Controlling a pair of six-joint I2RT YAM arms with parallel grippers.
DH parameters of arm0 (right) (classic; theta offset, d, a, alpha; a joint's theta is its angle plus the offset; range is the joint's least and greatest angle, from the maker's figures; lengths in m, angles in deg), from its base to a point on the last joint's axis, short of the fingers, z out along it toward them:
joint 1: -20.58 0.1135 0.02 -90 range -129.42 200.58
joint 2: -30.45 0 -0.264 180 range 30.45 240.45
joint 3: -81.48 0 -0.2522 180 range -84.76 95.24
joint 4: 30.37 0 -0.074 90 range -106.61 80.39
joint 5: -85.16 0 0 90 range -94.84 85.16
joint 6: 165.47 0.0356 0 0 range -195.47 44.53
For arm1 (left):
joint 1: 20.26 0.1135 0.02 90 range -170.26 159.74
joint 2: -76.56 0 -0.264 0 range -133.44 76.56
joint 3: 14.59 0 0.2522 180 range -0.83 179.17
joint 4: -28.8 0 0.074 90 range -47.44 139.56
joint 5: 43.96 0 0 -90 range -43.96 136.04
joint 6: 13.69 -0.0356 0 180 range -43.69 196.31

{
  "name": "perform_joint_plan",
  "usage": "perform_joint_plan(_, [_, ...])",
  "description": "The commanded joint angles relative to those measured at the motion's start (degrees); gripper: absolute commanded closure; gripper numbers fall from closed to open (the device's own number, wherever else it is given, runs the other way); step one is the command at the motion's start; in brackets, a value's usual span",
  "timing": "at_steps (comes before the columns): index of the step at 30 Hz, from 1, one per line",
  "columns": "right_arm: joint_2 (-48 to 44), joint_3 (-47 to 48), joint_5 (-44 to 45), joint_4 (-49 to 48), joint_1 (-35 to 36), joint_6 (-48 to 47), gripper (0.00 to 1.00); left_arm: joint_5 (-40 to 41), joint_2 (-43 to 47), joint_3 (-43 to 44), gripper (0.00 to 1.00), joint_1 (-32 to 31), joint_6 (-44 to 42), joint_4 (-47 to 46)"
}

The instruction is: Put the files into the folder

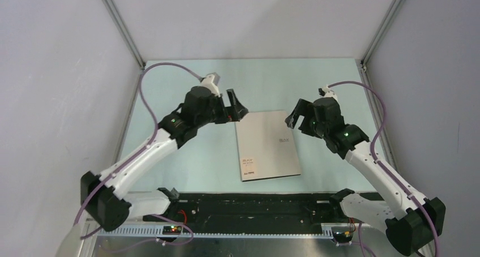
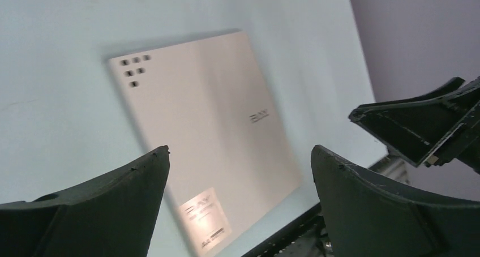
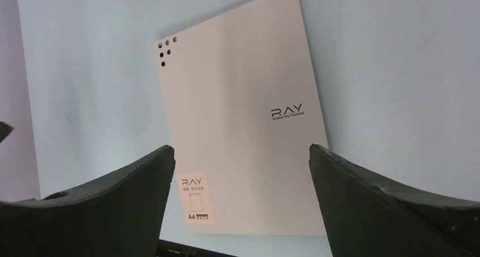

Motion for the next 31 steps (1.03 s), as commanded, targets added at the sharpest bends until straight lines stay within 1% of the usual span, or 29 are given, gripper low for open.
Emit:
perform_joint_plan(1, [1.4, 0.0, 1.5, -4.0, 1.9, -0.7, 0.07, 11.2, 8.9, -2.7, 0.00, 1.2, -5.3, 7.7])
perform_joint_plan(4, [3.1, 0.0, 1.8, -4.9, 3.2, -0.6, 0.07, 15.8, 12.9, -4.3, 0.00, 1.3, -6.8, 10.7])
perform_joint_plan(9, [4.5, -0.1, 2.3, -5.0, 4.9, 0.2, 0.07, 18.4, 17.1, -6.3, 0.00, 1.5, -6.7, 11.8])
perform_joint_plan(31, [3.4, -0.1, 3.0, -3.6, 5.7, 0.0, 0.06, 18.3, 15.7, -6.2, 0.00, 1.5, -5.6, 11.9])
